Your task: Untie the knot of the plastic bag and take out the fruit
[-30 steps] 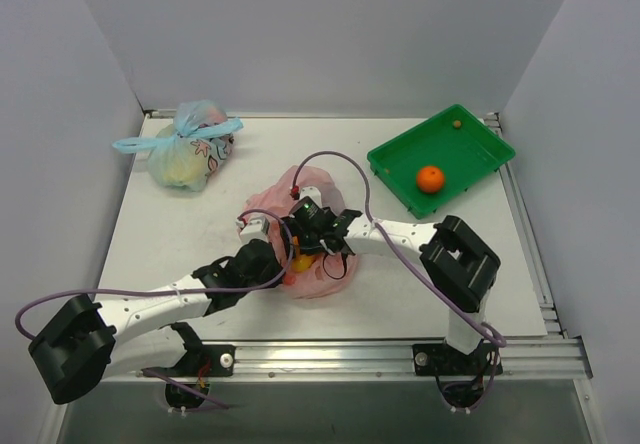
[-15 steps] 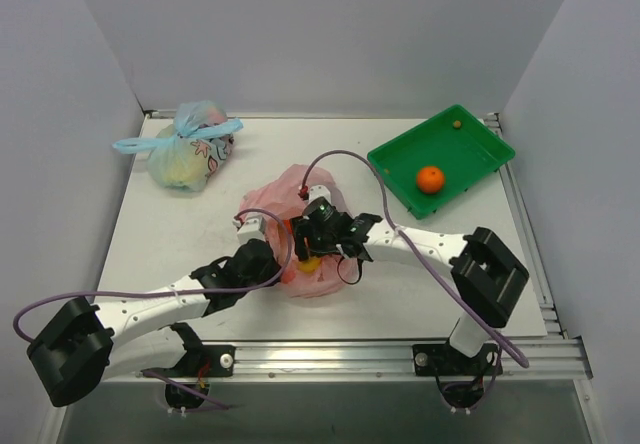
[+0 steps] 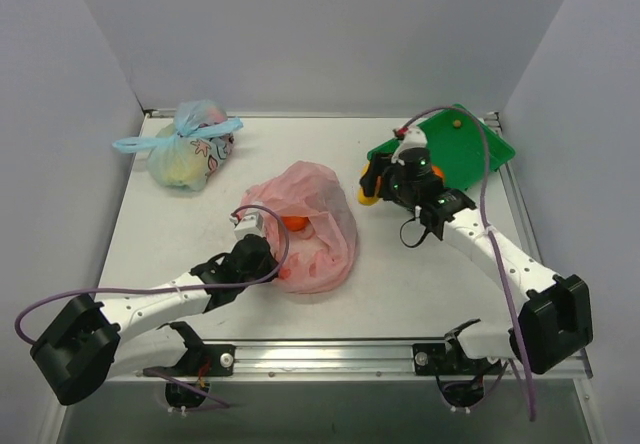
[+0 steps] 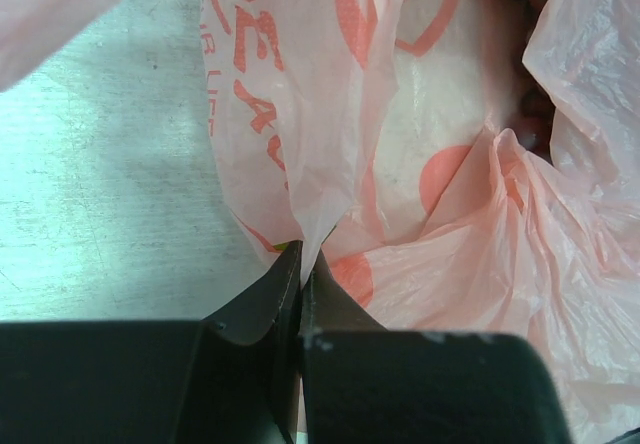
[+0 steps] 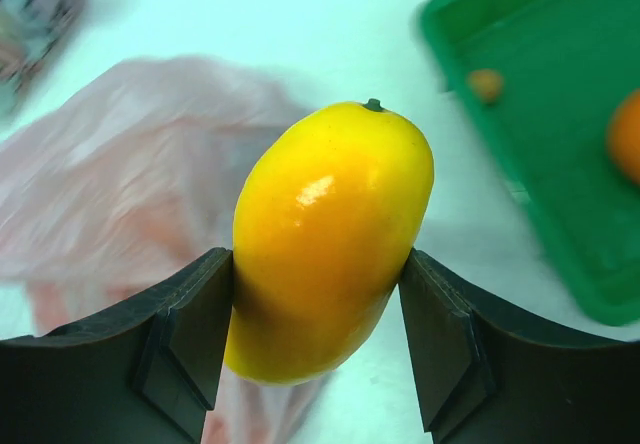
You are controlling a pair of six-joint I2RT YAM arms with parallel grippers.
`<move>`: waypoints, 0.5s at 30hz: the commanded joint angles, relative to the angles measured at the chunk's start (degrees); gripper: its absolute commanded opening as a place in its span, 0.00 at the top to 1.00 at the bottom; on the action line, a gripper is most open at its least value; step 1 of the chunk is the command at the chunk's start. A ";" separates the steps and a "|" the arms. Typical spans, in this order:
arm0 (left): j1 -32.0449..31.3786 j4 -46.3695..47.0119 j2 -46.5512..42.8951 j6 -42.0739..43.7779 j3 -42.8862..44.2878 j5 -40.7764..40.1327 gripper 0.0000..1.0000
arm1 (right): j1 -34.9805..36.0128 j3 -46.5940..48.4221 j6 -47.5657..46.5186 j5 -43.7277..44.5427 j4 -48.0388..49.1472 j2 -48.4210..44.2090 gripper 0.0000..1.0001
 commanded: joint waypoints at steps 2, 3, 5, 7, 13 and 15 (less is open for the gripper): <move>0.23 3.24 -0.24 -0.20 -0.91 1.52 0.93 | -13.93 1.77 2.00 1.77 1.56 1.80 0.76; 0.23 3.15 -0.24 -0.20 -0.91 1.61 0.93 | -15.81 3.78 2.62 1.59 1.38 3.29 0.76; 0.32 3.24 -0.24 -0.20 -0.83 1.79 0.93 | -19.24 5.90 3.59 1.68 1.47 8.39 0.75; 0.23 3.24 -0.24 -0.11 -0.65 1.96 0.93 | -22.76 10.03 3.94 -0.76 1.56 14.43 0.73; 0.05 3.24 -0.68 -0.03 -0.91 2.32 0.93 | -25.93 21.45 1.58 -3.07 -0.11 26.31 0.66; 0.14 3.15 -1.12 -0.03 -1.18 2.05 0.93 | -25.94 23.57 1.05 -2.72 -1.25 27.91 0.43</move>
